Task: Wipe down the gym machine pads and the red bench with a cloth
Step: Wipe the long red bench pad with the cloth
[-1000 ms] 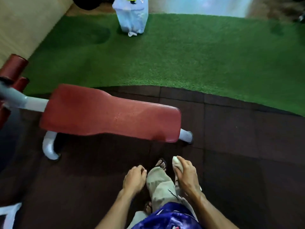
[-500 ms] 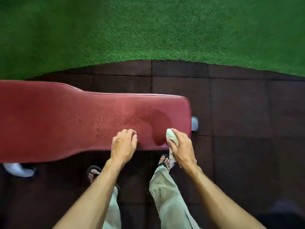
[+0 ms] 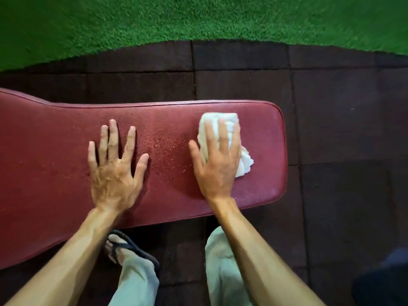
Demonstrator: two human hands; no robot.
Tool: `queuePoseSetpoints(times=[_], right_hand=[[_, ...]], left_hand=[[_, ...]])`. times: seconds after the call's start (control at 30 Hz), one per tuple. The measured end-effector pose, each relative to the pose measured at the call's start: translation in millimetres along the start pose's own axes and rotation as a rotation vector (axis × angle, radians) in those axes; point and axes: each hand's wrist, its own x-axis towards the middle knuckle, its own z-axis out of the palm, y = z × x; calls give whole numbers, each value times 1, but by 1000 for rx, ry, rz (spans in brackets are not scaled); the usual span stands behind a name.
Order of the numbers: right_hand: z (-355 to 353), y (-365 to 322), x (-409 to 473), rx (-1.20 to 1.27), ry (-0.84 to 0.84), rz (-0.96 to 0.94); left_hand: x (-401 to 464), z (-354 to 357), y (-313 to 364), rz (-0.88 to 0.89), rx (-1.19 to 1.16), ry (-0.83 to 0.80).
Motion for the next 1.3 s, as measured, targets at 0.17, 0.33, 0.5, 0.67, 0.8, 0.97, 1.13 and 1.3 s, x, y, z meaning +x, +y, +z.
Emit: queuePoseSetpoints(times=[0.17,0.33,0.5,0.67,0.8,0.97,1.13,1.3], right_hand=[[-52,95,-64,-174,-148,-369],[-28,105,45,-62,122,287],[14,-8,35,-28,-52,-160],[-40,65,-74,-197,-204,-557],[-37,108,6,-163,20,134],[9,26,92,-80,199,137],[-21,4,-35,-16,-242,-528],[-73,105,-29,-163,-247,-659]], left_hand=[[0,-1,0,-10,-29,-1],[3,-1,3,-34,-25,-24],[3,-2,3,-33,-12,-19],[3,-2,3,-37,-12,-11],[3,-1,3,-36,-13,-12],[3,1,3,-33,-7,-1],[1,0,1,-25,-16,-7],[2,2,2,-35,-15,-12]])
